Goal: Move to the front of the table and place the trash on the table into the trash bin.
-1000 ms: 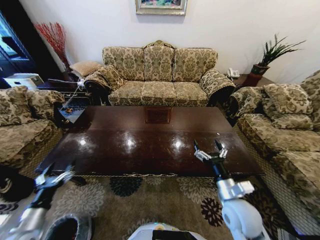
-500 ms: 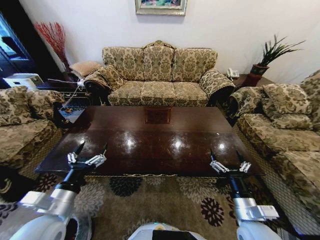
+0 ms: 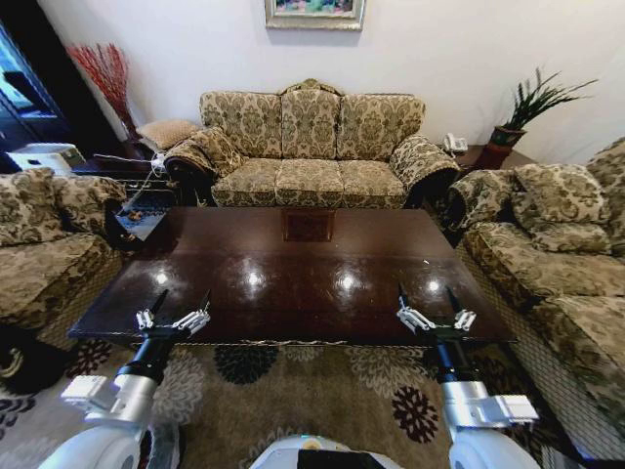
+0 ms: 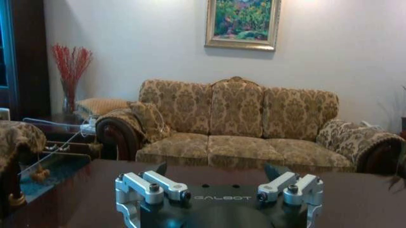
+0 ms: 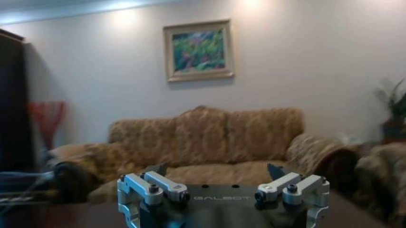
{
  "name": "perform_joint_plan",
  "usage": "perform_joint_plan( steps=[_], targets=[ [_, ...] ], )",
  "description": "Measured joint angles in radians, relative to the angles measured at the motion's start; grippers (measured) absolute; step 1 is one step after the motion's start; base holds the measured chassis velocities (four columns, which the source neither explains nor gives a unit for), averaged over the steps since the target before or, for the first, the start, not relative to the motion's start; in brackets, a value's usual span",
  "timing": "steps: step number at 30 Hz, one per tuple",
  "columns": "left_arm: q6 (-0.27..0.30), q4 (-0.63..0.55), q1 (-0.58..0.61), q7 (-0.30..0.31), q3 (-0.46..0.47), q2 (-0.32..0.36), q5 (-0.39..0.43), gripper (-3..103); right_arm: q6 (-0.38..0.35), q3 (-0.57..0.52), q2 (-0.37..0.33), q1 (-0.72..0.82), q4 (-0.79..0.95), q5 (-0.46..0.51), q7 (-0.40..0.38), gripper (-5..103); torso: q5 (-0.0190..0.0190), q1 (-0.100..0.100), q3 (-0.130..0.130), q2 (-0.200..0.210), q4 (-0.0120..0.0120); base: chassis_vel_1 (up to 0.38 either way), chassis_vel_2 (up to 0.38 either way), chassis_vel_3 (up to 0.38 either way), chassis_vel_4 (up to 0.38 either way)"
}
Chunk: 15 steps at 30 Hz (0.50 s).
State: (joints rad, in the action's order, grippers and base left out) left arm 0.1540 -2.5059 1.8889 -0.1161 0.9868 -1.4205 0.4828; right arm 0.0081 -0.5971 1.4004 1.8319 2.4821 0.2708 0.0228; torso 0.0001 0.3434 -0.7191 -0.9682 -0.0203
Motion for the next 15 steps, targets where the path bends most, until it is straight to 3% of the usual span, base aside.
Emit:
perform_joint_plan(
  steps=[4, 15],
  targets=[
    [0.006, 0.002, 0.005, 0.003, 0.000, -0.008, 0.013, 100, -0.012, -0.060, -0.076, 0.024, -0.004, 0.113, 0.063, 100, -0.0001, 0.000, 0.000, 0.000, 0.0000, 0.000, 0.000, 0.000, 0.000],
    [0.019, 0.004, 0.008, 0.003, 0.002, -0.013, 0.014, 100, -0.009, -0.081, -0.107, 0.023, -0.016, 0.143, 0.067, 100, 0.0000, 0.000, 0.000, 0.000, 0.0000, 0.000, 0.000, 0.000, 0.000]
  ],
)
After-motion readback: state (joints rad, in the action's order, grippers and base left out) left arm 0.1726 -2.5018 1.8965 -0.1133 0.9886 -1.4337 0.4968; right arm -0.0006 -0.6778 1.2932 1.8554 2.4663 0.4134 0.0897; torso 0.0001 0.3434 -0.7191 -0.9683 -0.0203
